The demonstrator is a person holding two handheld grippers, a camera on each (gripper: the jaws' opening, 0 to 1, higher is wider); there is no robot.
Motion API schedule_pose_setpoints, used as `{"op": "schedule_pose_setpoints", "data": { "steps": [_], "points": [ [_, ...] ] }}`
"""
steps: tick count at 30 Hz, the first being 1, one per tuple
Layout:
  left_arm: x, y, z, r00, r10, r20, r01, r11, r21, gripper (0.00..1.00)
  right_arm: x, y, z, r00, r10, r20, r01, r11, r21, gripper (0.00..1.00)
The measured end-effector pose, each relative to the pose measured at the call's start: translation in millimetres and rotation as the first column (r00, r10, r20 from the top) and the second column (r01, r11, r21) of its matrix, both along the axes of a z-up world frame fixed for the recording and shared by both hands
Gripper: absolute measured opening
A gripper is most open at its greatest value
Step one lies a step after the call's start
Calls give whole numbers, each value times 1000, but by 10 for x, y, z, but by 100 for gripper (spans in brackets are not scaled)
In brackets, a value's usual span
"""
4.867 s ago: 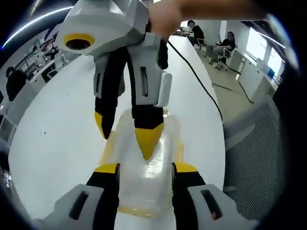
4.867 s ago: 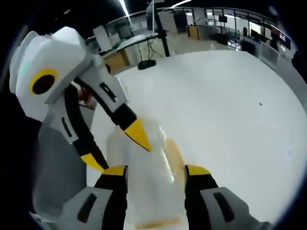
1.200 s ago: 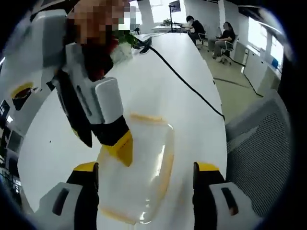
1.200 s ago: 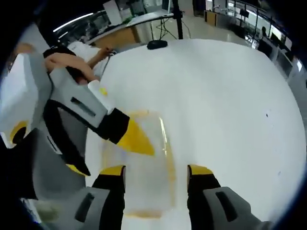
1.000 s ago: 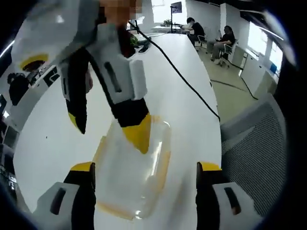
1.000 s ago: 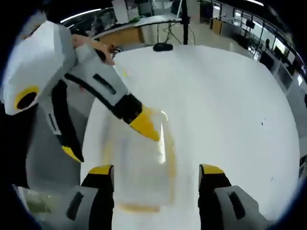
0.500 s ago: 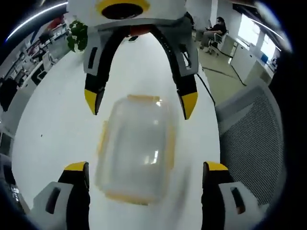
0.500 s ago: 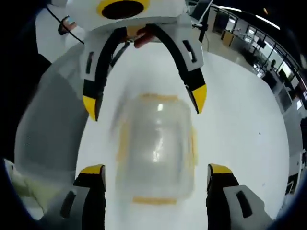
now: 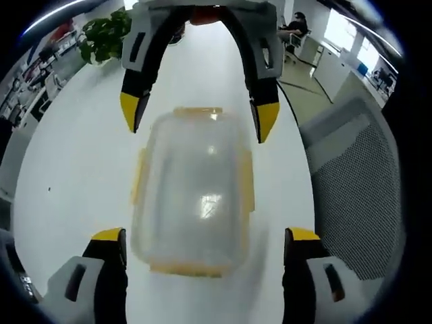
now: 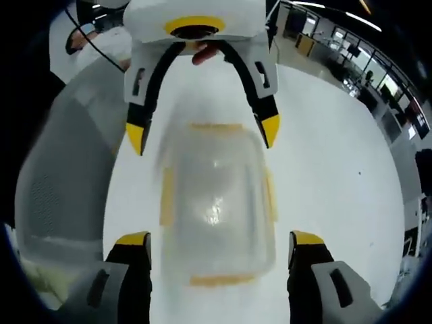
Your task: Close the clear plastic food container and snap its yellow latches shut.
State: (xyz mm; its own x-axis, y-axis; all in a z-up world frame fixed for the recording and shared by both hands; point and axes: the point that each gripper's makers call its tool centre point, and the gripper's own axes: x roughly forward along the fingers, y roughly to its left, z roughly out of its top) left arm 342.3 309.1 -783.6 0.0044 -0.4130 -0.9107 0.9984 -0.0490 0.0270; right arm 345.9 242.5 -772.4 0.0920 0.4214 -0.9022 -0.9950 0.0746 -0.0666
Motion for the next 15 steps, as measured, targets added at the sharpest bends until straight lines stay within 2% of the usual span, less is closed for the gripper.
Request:
{"op": "schedule_pose_setpoints", "data": {
  "steps": [8,15],
  "points": [
    [26,-11,-86,999,-45,0,45,999,25,95,28,-26,-109,1000,11,-6,-11,999,-30,83],
    [81,-50,-142,999,-32,5,31,999,38,93,35,-54,-184,1000,13,-17,-14,998,-55,83]
  ]
}}
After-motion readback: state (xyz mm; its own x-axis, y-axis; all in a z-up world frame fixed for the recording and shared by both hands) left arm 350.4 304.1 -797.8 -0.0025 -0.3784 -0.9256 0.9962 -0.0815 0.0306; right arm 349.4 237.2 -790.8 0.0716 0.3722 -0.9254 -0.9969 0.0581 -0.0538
